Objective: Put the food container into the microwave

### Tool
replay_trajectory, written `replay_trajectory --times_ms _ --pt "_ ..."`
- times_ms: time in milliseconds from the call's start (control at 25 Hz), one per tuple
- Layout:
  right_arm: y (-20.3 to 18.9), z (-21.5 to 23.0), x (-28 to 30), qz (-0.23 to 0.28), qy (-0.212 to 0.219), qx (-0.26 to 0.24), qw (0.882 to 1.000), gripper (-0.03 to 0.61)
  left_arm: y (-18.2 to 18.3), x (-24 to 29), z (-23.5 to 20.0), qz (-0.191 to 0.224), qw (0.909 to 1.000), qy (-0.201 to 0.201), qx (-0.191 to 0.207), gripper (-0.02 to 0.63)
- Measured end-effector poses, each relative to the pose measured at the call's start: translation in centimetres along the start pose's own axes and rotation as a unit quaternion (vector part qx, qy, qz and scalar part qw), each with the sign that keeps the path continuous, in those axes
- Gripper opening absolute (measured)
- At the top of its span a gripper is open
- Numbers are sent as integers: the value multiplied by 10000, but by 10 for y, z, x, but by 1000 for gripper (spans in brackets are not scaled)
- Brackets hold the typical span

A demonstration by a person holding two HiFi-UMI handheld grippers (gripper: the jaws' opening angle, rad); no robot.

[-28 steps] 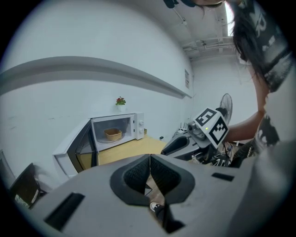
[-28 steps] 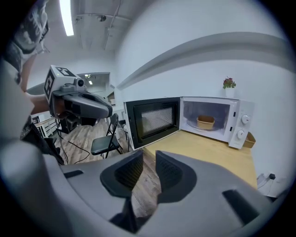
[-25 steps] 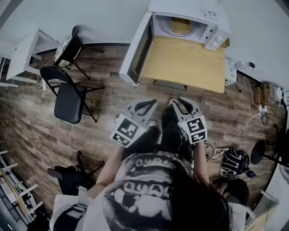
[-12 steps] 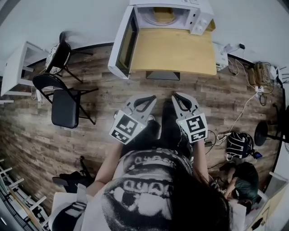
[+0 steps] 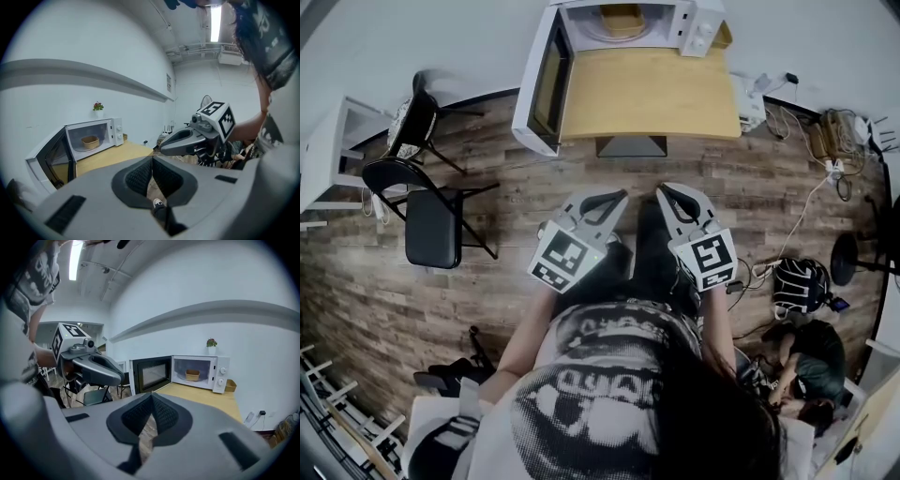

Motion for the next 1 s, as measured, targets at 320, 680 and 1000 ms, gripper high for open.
replay_trajectory --times_ms 320,680,1000 --pt "7 6 -7 211 49 143 9997 -2 8 2 4 70 9999 -52 113 2" --pt "2 12 -14 150 -24 169 9997 0 12 6 11 77 9996 -154 242 1" --pt "-2 22 -21 155 -124 200 9996 0 17 7 16 116 9992 -183 330 2"
Point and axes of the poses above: the fingertips, and each gripper's own axes: x forward along the fingers, z to its right, y out of its top, the point moved 3 cm from there along -x, backward along the fingers, and after that the axes turned 5 degrees about -z, right-handed, at the moved point
